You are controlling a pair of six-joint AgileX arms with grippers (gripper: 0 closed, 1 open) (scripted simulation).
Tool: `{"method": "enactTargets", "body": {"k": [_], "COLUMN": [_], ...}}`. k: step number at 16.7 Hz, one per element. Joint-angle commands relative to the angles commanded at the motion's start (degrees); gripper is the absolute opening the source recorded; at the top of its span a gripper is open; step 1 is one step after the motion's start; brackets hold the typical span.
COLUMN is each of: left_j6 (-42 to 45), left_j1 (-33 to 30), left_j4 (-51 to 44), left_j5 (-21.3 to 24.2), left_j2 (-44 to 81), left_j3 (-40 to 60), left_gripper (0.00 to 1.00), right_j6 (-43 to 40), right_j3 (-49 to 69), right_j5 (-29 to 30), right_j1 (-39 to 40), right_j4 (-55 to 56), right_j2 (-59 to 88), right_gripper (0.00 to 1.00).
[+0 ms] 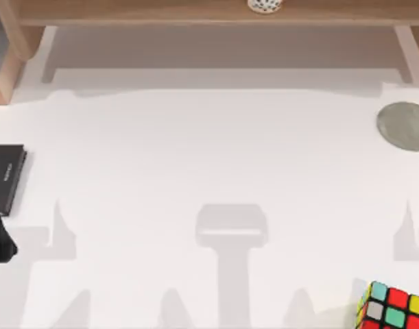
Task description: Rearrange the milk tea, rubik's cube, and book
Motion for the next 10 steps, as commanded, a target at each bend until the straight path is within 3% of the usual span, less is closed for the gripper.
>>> {"method": "enactTargets", "body": {"k": [5, 10], "left_j6": [0.0, 0.0], "left_j1": [0.0, 0.0], "left_j4": [0.0, 0.0], "left_j5": [0.0, 0.0], "left_j2": [0.0, 0.0], "left_j3": [0.0, 0.0], "left_gripper": [1.0, 1.0], "right_j6": [0.05, 0.14], "right_j3": [3.44, 17.48], "right_j5": [1.43, 7.97], "right_j1": [1.51, 7.54], "right_j4": [1.82, 8.87], "right_j2": [3.45, 21.4], "right_gripper": [1.0, 1.0]}}
